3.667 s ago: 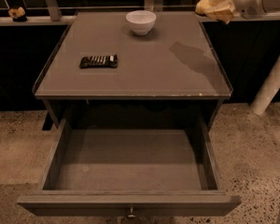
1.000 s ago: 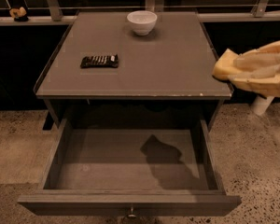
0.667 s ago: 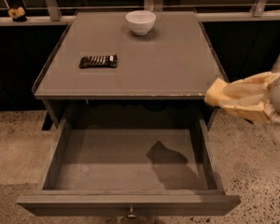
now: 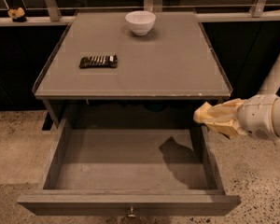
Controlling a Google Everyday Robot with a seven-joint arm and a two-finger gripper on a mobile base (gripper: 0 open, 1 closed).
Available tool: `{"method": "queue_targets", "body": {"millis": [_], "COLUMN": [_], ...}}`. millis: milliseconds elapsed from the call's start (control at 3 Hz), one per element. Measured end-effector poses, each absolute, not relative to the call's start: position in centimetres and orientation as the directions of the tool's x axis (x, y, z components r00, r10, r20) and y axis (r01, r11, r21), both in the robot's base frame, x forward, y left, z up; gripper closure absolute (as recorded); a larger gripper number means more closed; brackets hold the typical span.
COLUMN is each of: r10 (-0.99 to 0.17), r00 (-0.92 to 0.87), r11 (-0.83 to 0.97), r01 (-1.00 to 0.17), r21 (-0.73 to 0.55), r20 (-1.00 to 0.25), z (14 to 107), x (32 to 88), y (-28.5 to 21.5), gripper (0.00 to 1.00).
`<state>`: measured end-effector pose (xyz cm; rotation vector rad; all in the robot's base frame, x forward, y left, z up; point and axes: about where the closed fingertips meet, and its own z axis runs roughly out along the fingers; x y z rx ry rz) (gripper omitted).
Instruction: Place sponge into top drawer
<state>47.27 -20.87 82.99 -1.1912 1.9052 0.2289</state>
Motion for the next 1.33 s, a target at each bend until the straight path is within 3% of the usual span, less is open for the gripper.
{"method": "queue_targets", "body": {"millis": [333,1333], "r10": [-0.649,-0.562], "r00": [-0.180,-0.267], "r11": [0.528,0.440], "r01": [-0.806,-0.898], "r21": [-0.268,-0.010], "r20": [-0.739,-0.783], "z": [83.0,70.8], "x": [47.3,49.1], "y": [-20.9,-12.7], "gripper": [1.00,1.00]}}
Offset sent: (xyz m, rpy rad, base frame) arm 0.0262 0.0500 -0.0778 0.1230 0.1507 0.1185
